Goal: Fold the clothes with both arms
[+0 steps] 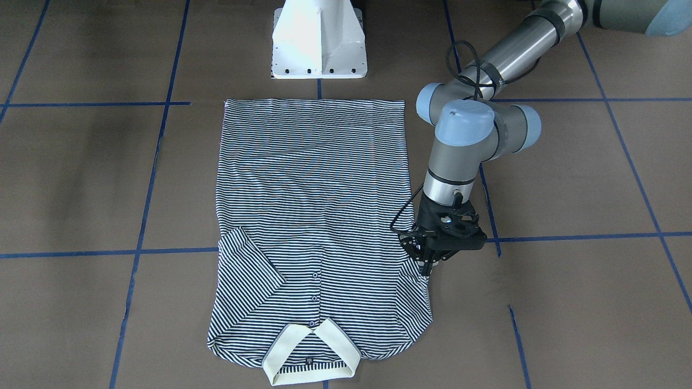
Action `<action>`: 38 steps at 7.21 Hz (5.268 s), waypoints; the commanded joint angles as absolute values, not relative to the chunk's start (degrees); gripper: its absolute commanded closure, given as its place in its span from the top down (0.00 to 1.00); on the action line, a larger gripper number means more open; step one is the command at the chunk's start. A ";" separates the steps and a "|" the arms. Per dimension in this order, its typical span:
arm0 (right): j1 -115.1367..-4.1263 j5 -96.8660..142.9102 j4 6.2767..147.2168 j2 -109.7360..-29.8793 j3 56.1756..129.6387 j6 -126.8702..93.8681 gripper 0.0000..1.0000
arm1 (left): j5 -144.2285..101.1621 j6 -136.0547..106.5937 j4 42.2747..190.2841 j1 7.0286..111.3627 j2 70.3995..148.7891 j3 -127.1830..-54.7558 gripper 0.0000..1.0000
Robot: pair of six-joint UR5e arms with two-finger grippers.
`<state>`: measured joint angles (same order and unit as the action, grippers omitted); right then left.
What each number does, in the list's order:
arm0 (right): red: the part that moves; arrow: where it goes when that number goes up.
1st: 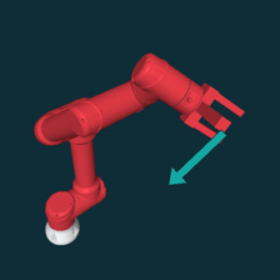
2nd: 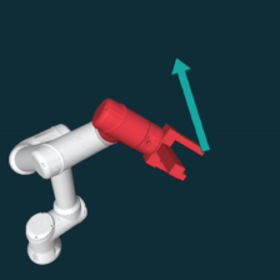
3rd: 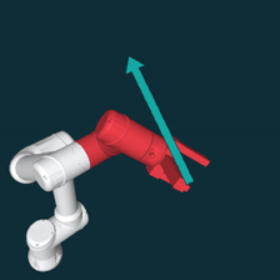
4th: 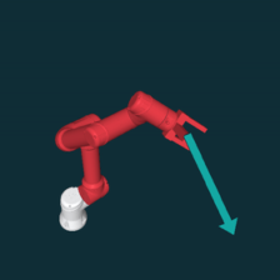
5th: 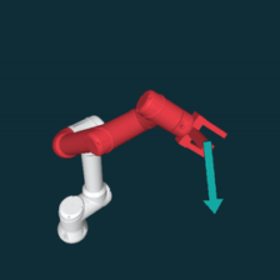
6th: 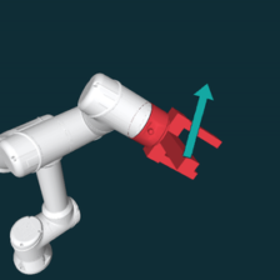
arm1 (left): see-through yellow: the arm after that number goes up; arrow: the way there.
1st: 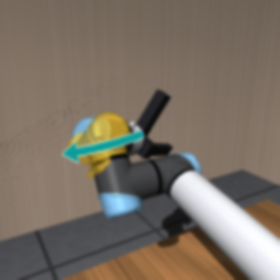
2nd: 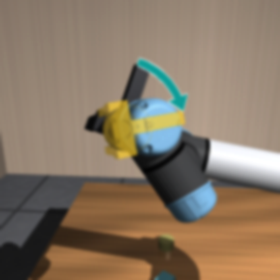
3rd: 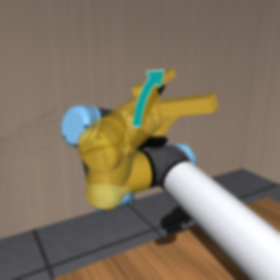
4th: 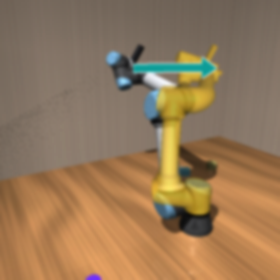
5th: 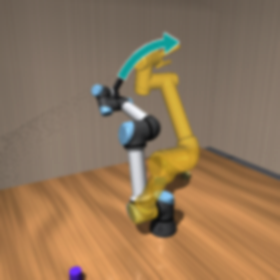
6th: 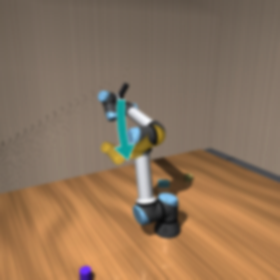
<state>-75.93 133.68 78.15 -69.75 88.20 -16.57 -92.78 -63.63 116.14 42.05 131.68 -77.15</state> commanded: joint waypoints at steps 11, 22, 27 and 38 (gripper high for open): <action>-69.03 130.11 77.70 -71.10 97.25 -34.72 1.00 | -95.88 -59.15 100.20 37.18 141.12 -79.80 1.00; -18.29 90.18 77.70 -88.24 127.70 -86.66 0.95 | -91.26 -77.11 100.90 15.69 104.43 -115.58 0.67; -16.79 89.03 77.70 -88.24 128.23 -87.89 0.95 | -89.21 -81.47 100.90 10.90 102.57 -115.58 0.60; -16.70 89.03 77.78 -88.33 128.23 -87.89 0.94 | -89.12 -81.56 100.81 9.05 101.87 -115.49 0.00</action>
